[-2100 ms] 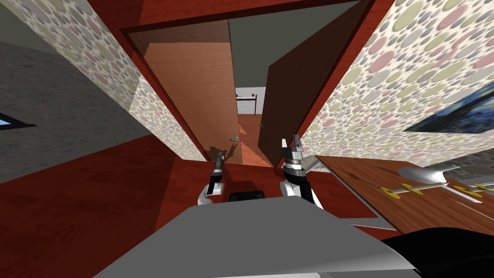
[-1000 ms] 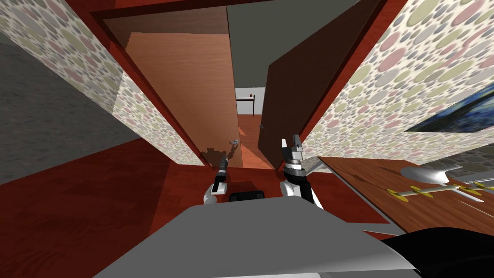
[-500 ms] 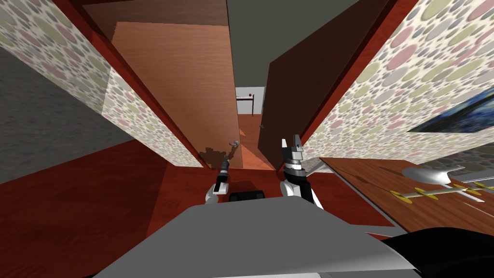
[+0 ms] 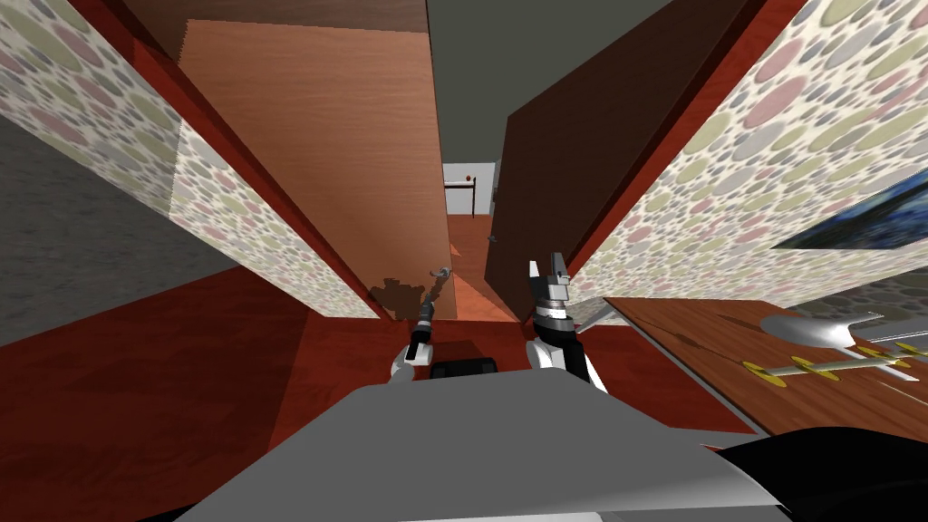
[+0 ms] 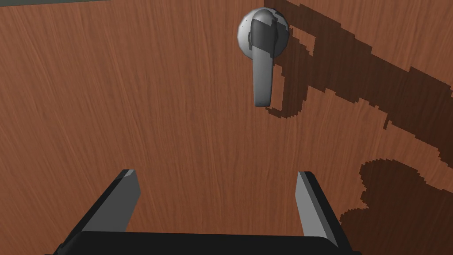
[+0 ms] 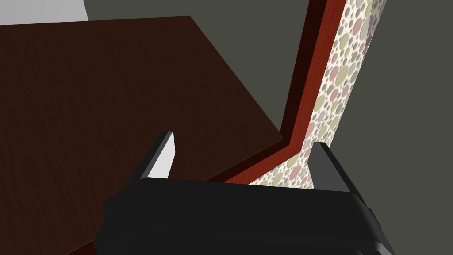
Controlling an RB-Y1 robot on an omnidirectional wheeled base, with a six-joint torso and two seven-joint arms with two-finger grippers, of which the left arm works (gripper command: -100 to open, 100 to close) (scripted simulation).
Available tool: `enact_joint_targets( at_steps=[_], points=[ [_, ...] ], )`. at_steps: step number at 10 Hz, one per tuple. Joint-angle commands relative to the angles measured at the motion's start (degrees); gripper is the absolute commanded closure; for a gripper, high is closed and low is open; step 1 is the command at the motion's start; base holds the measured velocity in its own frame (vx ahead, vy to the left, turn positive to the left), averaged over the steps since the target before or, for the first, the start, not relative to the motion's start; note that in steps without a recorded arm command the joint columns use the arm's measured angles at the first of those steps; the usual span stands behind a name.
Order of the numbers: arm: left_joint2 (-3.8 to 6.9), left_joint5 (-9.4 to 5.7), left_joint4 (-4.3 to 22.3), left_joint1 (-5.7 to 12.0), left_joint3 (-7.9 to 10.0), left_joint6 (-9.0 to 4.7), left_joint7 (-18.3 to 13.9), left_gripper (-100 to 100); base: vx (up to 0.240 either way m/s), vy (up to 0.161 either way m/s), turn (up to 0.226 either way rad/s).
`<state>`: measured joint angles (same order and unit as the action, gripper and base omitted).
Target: Push the door open
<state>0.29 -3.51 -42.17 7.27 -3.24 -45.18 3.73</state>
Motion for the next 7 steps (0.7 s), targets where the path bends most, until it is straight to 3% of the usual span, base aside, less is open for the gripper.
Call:
enact_joint_targets(
  at_steps=[1, 3, 7],
  points=[
    [-0.41, -0.19, 1.66, 0.74, -0.1, -0.14, 0.06, -100, 0.078, 0.032, -0.021],
    [-1.06, -0.48, 4.41, 1.93, -0.26, -0.43, 0.14, -100, 0.094, 0.043, -0.03],
    [-1.9, -0.81, 7.44, 3.24, -0.43, -0.75, 0.23, -100, 0.091, 0.032, -0.02]
  ],
)
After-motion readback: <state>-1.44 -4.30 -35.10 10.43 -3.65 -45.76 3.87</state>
